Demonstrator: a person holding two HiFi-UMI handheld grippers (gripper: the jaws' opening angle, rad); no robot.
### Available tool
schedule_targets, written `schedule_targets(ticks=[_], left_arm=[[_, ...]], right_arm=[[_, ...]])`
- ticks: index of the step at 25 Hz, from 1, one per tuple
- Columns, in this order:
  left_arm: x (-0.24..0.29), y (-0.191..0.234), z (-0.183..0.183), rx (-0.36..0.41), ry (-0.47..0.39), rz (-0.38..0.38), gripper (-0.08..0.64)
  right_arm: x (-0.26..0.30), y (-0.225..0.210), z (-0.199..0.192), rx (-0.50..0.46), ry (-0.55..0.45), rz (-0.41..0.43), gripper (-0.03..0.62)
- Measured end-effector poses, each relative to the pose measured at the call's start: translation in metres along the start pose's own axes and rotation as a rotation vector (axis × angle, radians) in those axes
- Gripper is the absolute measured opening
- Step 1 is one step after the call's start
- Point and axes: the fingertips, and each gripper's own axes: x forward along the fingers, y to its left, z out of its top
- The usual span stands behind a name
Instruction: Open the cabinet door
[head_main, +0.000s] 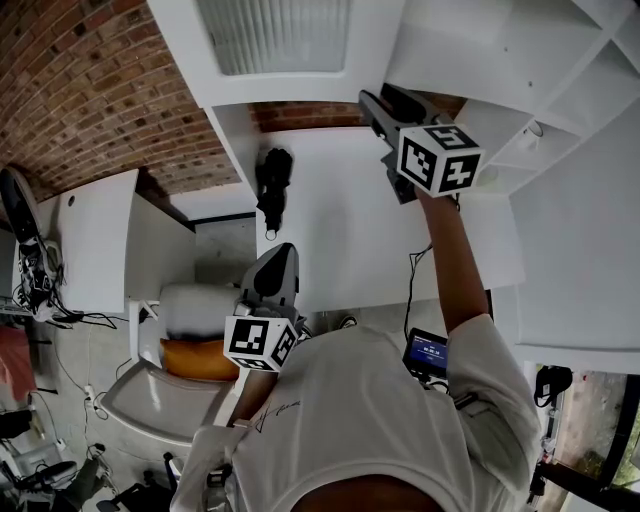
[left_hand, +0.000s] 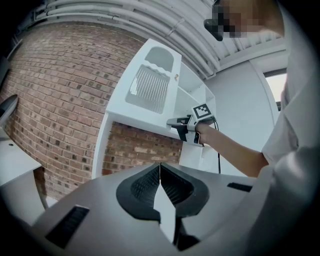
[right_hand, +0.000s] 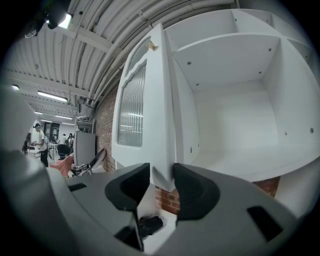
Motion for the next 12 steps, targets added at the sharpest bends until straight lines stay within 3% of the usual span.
schedule_targets(ticks=[12], left_arm=[[-0.0024, 0.0011, -0.0022, -0.005, 0.009, -0.002, 0.017]], right_arm=[[-0.0073, 0.0031, -0.0012, -0.025, 0.004, 0.001, 0.128]])
